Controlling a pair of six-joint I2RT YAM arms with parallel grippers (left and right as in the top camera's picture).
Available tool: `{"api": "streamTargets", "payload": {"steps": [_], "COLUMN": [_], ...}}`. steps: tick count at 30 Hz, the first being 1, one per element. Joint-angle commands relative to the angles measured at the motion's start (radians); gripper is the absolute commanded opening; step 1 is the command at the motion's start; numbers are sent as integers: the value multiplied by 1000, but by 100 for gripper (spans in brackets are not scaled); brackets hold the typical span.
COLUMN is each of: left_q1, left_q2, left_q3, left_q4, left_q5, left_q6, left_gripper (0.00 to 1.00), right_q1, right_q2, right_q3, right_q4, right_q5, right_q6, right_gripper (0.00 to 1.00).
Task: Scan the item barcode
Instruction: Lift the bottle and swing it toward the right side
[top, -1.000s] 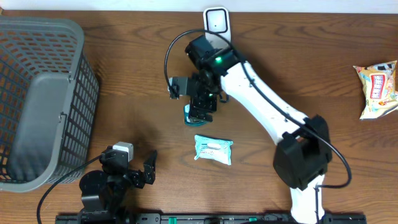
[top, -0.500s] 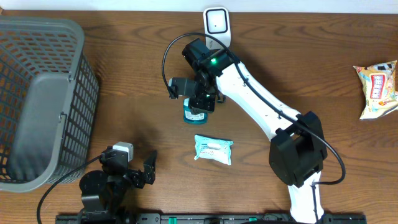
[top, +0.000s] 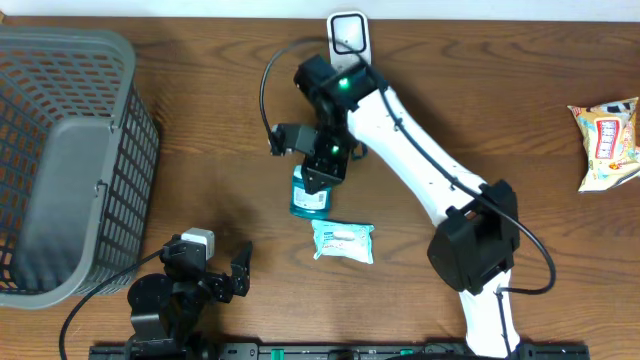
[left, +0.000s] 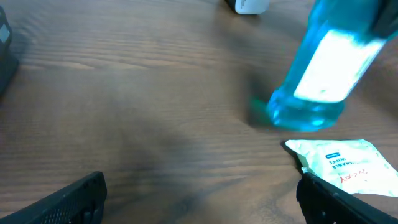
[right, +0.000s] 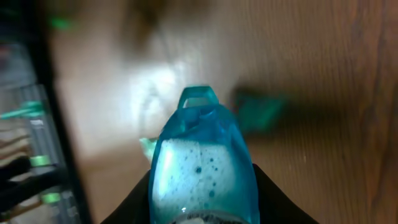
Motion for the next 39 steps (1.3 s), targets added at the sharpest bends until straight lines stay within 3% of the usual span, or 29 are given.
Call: {"api": "streamTargets", "payload": {"steps": [1, 4, 5, 14, 18, 22, 27, 31, 39], "left_q1": [-2, -2, -2, -2, -2, -2, -2, -2, -2], "left_q2": [-6, -6, -6, -6, -6, -6, -6, -6, -6], "left_q3": [5, 5, 5, 5, 5, 5, 5, 5, 5], "left_q4": [0, 0, 0, 0, 0, 0, 0, 0, 0], "left_q5": [-2, -2, -2, -2, -2, -2, -2, -2, -2], "left_q6": [14, 14, 14, 14, 14, 14, 14, 14, 14], "left_gripper": [98, 98, 98, 98, 98, 98, 98, 98, 98], "right_q1": [-55, -138, -187, -525, -655, -739, -817, -859, -923], "right_q2": [-19, -30, -40, -56, -105, -219, -517, -653, -733], "right_q3": [170, 270, 281, 277, 214, 48, -386, -597, -702], "right_q4": [-103, -201, -203, -204, -204, -203, -203, -203, -203], "right_q5": [-180, -307, -332, -569, -691, -764, -881, -890, -893], "right_q6": [16, 43, 120, 426, 469, 423, 200, 149, 142], "right_gripper": [1, 1, 1, 1, 1, 1, 1, 1, 2]}}
